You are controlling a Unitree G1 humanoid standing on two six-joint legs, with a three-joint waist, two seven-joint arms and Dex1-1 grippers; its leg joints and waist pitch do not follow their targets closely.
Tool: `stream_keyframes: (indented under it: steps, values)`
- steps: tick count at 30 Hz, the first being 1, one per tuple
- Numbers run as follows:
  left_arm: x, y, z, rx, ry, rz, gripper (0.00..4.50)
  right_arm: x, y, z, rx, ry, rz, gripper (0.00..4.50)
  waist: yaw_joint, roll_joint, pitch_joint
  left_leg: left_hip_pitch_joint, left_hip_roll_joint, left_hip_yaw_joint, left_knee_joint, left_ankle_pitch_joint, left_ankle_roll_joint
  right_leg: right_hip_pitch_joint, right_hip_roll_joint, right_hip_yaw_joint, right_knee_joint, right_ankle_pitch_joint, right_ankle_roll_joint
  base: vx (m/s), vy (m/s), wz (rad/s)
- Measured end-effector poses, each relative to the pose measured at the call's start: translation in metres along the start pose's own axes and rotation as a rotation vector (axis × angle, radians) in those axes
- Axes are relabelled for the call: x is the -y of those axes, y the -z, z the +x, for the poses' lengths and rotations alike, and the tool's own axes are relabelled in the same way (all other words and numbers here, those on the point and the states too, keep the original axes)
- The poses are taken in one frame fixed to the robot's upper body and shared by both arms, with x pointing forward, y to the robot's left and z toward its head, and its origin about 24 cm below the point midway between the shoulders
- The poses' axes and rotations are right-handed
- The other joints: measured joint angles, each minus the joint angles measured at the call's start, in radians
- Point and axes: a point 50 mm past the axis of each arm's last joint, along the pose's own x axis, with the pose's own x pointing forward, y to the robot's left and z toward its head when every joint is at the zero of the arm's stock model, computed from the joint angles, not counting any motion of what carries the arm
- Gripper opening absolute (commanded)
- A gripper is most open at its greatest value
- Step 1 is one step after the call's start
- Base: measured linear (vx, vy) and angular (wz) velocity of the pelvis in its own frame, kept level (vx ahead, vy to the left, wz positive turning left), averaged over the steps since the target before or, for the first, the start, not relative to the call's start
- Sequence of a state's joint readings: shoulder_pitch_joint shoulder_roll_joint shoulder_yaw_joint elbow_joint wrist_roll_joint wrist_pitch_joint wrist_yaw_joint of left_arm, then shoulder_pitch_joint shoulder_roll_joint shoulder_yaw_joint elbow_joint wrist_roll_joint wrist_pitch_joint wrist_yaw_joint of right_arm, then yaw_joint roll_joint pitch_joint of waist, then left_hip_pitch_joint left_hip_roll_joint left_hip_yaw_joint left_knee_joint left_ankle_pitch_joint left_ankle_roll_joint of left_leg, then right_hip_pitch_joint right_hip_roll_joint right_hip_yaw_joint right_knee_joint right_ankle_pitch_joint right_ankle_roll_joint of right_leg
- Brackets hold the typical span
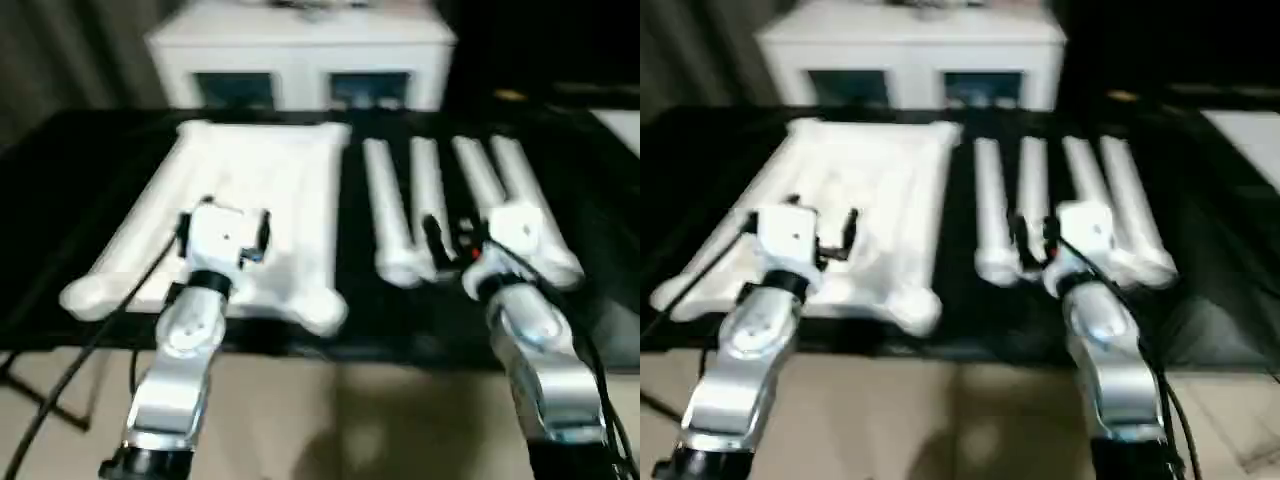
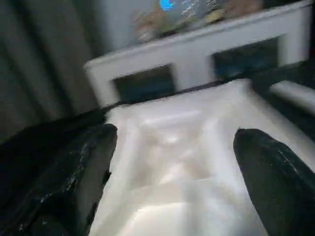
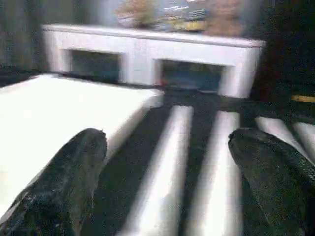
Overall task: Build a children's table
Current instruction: Move to table, then move table base
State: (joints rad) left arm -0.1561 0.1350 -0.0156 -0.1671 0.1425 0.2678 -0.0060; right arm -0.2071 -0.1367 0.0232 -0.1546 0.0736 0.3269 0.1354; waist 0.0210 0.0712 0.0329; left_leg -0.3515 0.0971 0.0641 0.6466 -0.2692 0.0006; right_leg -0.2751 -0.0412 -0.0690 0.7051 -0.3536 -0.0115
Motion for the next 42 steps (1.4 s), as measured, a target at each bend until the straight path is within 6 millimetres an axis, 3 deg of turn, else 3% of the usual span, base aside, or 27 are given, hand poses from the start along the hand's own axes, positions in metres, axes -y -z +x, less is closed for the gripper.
stream_keyframes:
  steps: [1, 2, 3, 4, 5, 6, 7, 8, 9, 10, 11, 12, 14, 15, 17, 21, 23, 25, 32, 35, 38, 39, 42]
  values:
    - [-0.003, 0.003, 0.000, -0.014, -0.011, 0.004, 4.26, -0.002, 0.002, -0.001, -0.008, -0.012, 0.004, 4.50, -0.007, 0.000, -0.001, 0.005, -0.003, -0.001, 0.000, -0.008, 0.008, -0.035, 0.001, 0.002, 0.045, -0.001, 0.010, 0.245, 0.051, 0.04]
    - [-0.004, 0.003, 0.000, -0.014, -0.014, 0.004, 4.26, -0.001, 0.003, -0.002, -0.014, -0.010, 0.003, 4.50, -0.010, -0.001, -0.001, 0.012, -0.007, -0.001, -0.001, -0.015, 0.011, -0.073, 0.000, 0.003, 0.063, 0.005, 0.035, 0.202, 0.050, -0.02]
    - [-0.004, 0.003, 0.000, -0.016, -0.013, 0.001, 4.26, -0.001, 0.004, -0.002, -0.021, -0.009, 0.002, 4.50, -0.018, -0.005, -0.001, 0.025, -0.017, 0.000, -0.002, -0.026, 0.013, -0.121, -0.005, 0.004, 0.064, 0.021, 0.067, 0.202, 0.050, -0.02]
    - [-0.003, 0.001, 0.000, -0.011, -0.009, -0.002, 4.26, 0.000, 0.005, -0.002, -0.026, -0.007, 0.002, 4.50, -0.023, -0.018, -0.001, 0.039, -0.032, 0.007, -0.008, -0.034, 0.016, -0.152, -0.017, 0.008, 0.051, 0.035, 0.085, 0.191, 0.007, -0.09]
    - [-0.003, 0.000, 0.001, -0.004, -0.001, -0.005, 4.26, 0.001, 0.006, -0.003, -0.032, -0.005, 0.004, 4.50, -0.026, -0.037, -0.002, 0.051, -0.048, 0.018, -0.010, -0.044, 0.014, -0.170, -0.022, 0.015, 0.014, 0.053, 0.084, 0.200, -0.041, -0.02]
    - [-0.001, -0.004, 0.002, 0.010, 0.014, -0.011, 4.26, 0.002, 0.007, -0.004, -0.035, -0.004, 0.006, 4.50, -0.026, -0.073, 0.001, 0.070, -0.073, 0.042, -0.010, -0.060, 0.010, -0.172, -0.040, 0.040, -0.050, 0.140, 0.027, 0.200, -0.041, -0.02]
    - [0.006, -0.003, 0.002, 0.007, 0.040, -0.022, 4.26, 0.006, 0.009, -0.006, -0.048, 0.007, 0.002, 4.50, -0.026, -0.087, 0.008, 0.069, -0.075, 0.048, 0.011, -0.077, 0.027, -0.163, -0.036, 0.059, -0.043, 0.148, 0.018, 0.190, -0.063, 0.12]
    - [0.015, -0.005, 0.001, 0.014, 0.091, -0.041, 4.26, 0.010, 0.012, -0.007, -0.063, 0.019, -0.001, 4.50, -0.012, -0.076, 0.004, 0.067, -0.068, 0.045, 0.041, -0.087, 0.063, -0.150, -0.027, 0.062, -0.047, 0.142, 0.010, 0.188, -0.050, 0.06]
    - [0.020, -0.006, 0.000, 0.019, 0.144, -0.057, 4.26, 0.015, 0.013, -0.008, -0.073, 0.034, -0.003, 4.50, -0.004, -0.073, 0.003, 0.050, -0.064, 0.026, 0.073, -0.084, 0.059, -0.130, -0.018, 0.060, -0.058, 0.141, 0.002, 0.188, -0.050, 0.06]
    - [0.023, -0.007, -0.002, 0.032, 0.208, -0.067, 4.26, 0.017, 0.012, -0.008, -0.074, 0.034, -0.005, 4.50, 0.003, -0.074, 0.003, 0.036, -0.059, 0.013, 0.078, -0.065, 0.030, -0.120, -0.015, 0.058, -0.061, 0.138, -0.001, 0.166, -0.020, -0.09]
    - [0.027, -0.008, -0.005, 0.046, 0.289, -0.082, 4.26, 0.020, 0.010, -0.008, -0.070, 0.023, -0.011, 4.50, 0.012, -0.070, 0.002, 0.017, -0.048, 0.001, 0.063, -0.037, -0.004, -0.115, -0.010, 0.055, -0.058, 0.137, 0.003, 0.000, 0.000, 0.00]
    - [0.032, -0.009, -0.011, 0.063, 0.368, -0.098, 4.26, 0.021, 0.006, -0.008, -0.061, 0.000, -0.020, 4.50, 0.023, -0.047, 0.001, -0.007, -0.009, -0.009, 0.009, 0.003, -0.048, -0.109, 0.013, 0.043, -0.056, 0.132, 0.005, 0.000, 0.000, 0.00]
    - [0.035, -0.005, -0.017, 0.051, 0.446, -0.107, 4.26, 0.017, 0.005, -0.008, -0.063, -0.051, -0.021, 4.50, 0.028, -0.035, 0.001, -0.029, 0.022, -0.002, 0.022, 0.021, -0.057, -0.109, 0.017, 0.032, -0.059, 0.131, 0.007, -0.036, -0.009, -0.04]
    - [0.035, -0.001, -0.020, 0.034, 0.494, -0.097, 4.26, 0.012, 0.005, -0.007, -0.066, -0.097, -0.031, 4.50, 0.032, -0.034, 0.003, -0.036, 0.022, -0.001, 0.026, 0.019, -0.054, -0.111, 0.016, 0.031, -0.062, 0.130, 0.006, 0.000, 0.000, 0.00]
    - [0.038, 0.003, -0.025, 0.013, 0.616, -0.034, 4.26, 0.011, 0.003, -0.010, -0.077, -0.187, -0.074, 4.50, 0.041, -0.033, 0.005, -0.036, 0.022, 0.007, 0.021, 0.021, -0.049, -0.108, 0.011, 0.031, -0.069, 0.128, 0.003, 0.000, 0.030, 0.03]
    - [0.044, -0.001, -0.027, 0.018, 0.795, -0.046, 4.38, 0.017, -0.005, -0.016, -0.082, -0.316, -0.090, 4.50, 0.038, -0.035, 0.011, -0.016, 0.034, 0.064, -0.009, 0.035, -0.042, -0.099, -0.014, 0.031, -0.073, 0.129, 0.004, -0.026, 0.002, 0.06]
    - [0.041, -0.007, -0.025, 0.032, 0.862, -0.046, 4.38, 0.019, -0.008, -0.019, -0.081, -0.369, -0.104, 4.50, 0.036, -0.037, 0.013, -0.005, 0.039, 0.080, -0.015, 0.034, -0.042, -0.092, -0.018, 0.032, -0.073, 0.129, 0.004, -0.025, -0.002, 0.04]
    - [0.031, -0.008, -0.023, 0.006, 0.943, 0.002, 4.38, 0.024, -0.010, -0.022, -0.104, -0.438, -0.141, 4.50, 0.032, -0.036, 0.014, 0.001, 0.041, 0.083, -0.016, 0.034, -0.042, -0.088, -0.018, 0.032, -0.073, 0.126, 0.009, 0.000, 0.000, 0.00]
    - [0.003, 0.006, -0.029, -0.188, 1.183, 0.181, 4.38, 0.031, -0.012, -0.043, -0.227, -0.689, -0.196, 4.50, 0.026, -0.033, 0.013, 0.000, 0.042, 0.083, -0.023, 0.035, -0.042, -0.091, -0.018, 0.030, -0.073, 0.129, 0.008, 0.000, 0.000, 0.00]
    - [-0.008, 0.012, -0.034, -0.265, 1.280, 0.229, 4.04, 0.031, -0.009, -0.056, -0.306, -0.804, -0.220, 4.50, 0.028, -0.031, 0.012, 0.000, 0.043, 0.083, -0.023, 0.037, -0.040, -0.092, -0.017, 0.029, -0.074, 0.124, 0.008, 0.000, 0.000, 0.00]
    - [-0.007, 0.016, -0.039, -0.294, 1.355, 0.273, 4.01, 0.026, -0.007, -0.062, -0.332, -0.866, -0.228, 4.50, 0.028, -0.029, 0.013, -0.002, 0.043, 0.085, -0.024, 0.037, -0.038, -0.092, -0.017, 0.029, -0.078, 0.123, 0.007, 0.000, 0.000, 0.00]
    - [-0.006, 0.017, -0.041, -0.294, 1.381, 0.286, 3.75, 0.023, -0.007, -0.063, -0.331, -0.882, -0.229, 4.50, 0.029, -0.028, 0.013, -0.003, 0.043, 0.085, -0.024, 0.037, -0.038, -0.092, -0.017, 0.029, -0.079, 0.123, 0.007, 0.000, 0.000, 0.00]
    - [-0.002, 0.022, -0.047, -0.324, 1.433, 0.290, 3.60, 0.021, -0.009, -0.065, -0.325, -0.893, -0.231, 4.50, 0.030, -0.025, 0.015, -0.003, 0.043, 0.086, -0.024, 0.037, -0.038, -0.092, -0.018, 0.029, -0.079, 0.123, 0.007, 0.000, 0.000, 0.00]
